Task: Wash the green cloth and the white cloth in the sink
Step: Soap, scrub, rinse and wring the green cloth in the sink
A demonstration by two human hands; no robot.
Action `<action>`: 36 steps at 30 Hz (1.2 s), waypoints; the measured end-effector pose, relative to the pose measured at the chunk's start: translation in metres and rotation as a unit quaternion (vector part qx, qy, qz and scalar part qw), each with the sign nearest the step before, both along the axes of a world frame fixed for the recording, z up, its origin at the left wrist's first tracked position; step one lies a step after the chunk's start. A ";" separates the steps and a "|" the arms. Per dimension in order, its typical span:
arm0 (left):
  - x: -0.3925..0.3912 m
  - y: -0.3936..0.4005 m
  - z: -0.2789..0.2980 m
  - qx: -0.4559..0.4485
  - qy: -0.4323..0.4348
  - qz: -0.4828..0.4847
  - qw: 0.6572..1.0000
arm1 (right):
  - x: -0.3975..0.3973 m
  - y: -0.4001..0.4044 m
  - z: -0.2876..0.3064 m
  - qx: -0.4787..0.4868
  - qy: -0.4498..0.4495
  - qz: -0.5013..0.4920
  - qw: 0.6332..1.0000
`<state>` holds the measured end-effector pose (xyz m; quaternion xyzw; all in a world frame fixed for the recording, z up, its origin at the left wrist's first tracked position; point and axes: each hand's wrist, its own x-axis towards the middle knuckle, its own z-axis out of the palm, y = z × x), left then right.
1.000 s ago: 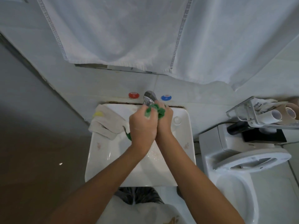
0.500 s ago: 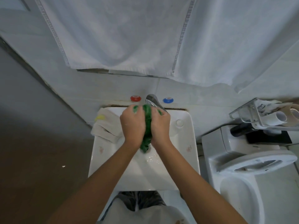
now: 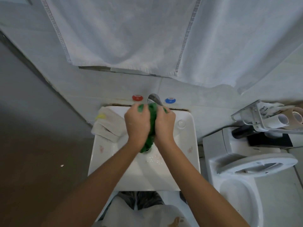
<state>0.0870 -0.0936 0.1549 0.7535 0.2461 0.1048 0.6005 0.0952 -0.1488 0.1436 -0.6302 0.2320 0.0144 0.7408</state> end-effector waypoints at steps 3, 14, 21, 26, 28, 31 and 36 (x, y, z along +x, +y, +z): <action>0.002 0.006 -0.003 0.011 0.004 -0.004 1.000 | -0.005 0.001 -0.002 -0.011 -0.002 0.011 1.000; -0.010 -0.001 0.004 0.006 -0.022 -0.024 0.999 | 0.011 -0.001 0.006 -0.048 0.013 0.015 0.999; 0.010 0.022 -0.003 -0.011 -0.015 0.007 1.000 | -0.013 0.007 0.008 -0.045 -0.003 0.074 0.996; 0.005 0.030 0.001 -0.114 0.002 -0.027 0.993 | -0.010 -0.015 0.014 -0.076 -0.015 0.125 0.989; 0.007 0.034 0.004 -0.214 0.017 -0.022 0.977 | -0.017 -0.015 0.015 -0.063 -0.007 0.144 0.988; 0.004 0.033 0.012 -0.295 0.007 -0.018 0.955 | -0.027 -0.013 0.011 0.003 0.006 0.176 0.984; -0.006 0.032 0.017 -0.187 -0.007 -0.109 0.976 | -0.029 -0.019 0.015 0.066 -0.007 0.211 0.975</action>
